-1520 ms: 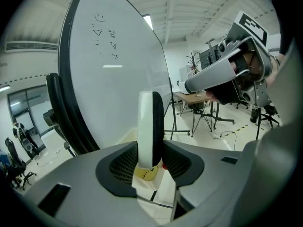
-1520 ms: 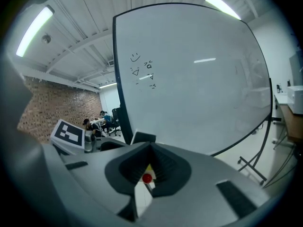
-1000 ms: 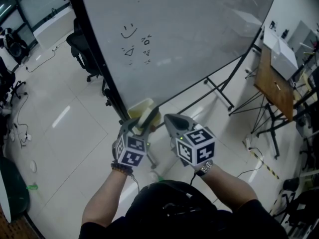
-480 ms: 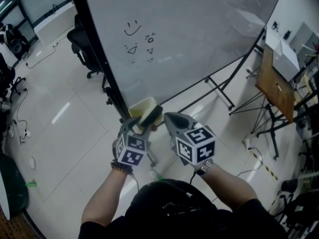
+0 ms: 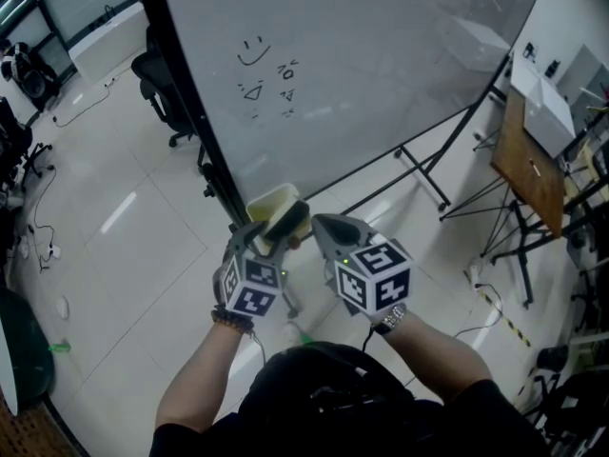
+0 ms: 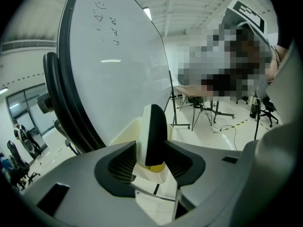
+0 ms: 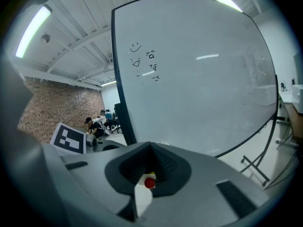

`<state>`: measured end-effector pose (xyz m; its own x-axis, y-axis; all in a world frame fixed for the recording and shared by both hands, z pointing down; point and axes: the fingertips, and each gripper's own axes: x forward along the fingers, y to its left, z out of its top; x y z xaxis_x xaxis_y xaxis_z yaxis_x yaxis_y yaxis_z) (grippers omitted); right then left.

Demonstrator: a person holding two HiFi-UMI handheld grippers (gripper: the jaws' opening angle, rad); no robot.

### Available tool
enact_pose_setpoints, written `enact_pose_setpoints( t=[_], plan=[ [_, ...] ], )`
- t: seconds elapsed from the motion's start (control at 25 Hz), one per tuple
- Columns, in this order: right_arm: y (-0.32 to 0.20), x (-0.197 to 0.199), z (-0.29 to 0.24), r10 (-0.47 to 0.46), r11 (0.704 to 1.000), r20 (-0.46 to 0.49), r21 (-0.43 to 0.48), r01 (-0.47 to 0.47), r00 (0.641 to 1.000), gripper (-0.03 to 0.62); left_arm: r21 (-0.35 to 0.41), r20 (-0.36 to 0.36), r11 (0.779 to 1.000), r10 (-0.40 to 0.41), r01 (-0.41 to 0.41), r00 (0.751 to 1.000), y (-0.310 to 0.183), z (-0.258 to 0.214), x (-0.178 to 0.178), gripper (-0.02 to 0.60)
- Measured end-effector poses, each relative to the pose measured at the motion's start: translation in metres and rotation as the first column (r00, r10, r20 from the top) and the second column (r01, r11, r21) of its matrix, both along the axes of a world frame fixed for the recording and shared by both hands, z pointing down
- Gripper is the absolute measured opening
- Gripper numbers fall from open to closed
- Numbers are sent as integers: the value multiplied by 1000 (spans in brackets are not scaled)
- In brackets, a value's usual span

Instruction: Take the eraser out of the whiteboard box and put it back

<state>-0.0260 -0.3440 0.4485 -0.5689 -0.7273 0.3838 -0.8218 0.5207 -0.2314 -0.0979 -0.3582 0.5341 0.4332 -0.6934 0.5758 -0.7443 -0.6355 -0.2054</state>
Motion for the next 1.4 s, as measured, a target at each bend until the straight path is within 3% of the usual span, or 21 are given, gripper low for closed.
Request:
enact_pose_setpoints(
  t=[0.68,1.4],
  plan=[
    [16,2,-8,-28,1000,3,13,28,1000,21,15,-34,999,-39,40,999,16,-12,0,173],
    [89,25,-19,-110,992,1,57,110,994,23,75,-81,987,-139,146,987,84,-39,17,173]
  ],
)
